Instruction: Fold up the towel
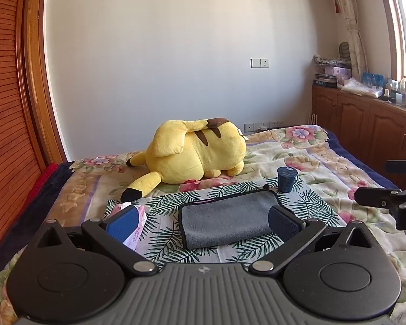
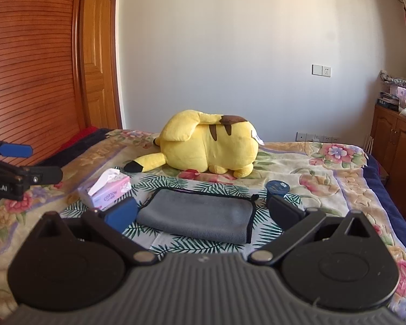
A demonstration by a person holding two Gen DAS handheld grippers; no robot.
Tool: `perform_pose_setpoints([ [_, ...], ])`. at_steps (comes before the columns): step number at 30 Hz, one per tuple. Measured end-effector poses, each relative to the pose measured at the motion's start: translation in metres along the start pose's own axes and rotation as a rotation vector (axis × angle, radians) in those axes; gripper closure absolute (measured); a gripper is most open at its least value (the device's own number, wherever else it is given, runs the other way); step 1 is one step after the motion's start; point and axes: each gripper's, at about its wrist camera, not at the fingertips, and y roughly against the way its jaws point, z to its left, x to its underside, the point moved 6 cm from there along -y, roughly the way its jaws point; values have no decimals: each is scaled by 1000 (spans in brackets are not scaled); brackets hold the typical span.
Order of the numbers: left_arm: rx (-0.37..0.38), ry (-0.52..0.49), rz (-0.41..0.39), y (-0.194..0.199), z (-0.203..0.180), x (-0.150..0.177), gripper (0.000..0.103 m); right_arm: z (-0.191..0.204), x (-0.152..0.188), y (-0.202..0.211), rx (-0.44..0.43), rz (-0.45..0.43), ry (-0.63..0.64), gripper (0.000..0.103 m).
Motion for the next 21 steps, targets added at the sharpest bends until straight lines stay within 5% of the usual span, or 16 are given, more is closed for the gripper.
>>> perform_pose_setpoints([
  [21,13,26,21,36,-25,61,16,11,45,48,11,2,-19,0],
])
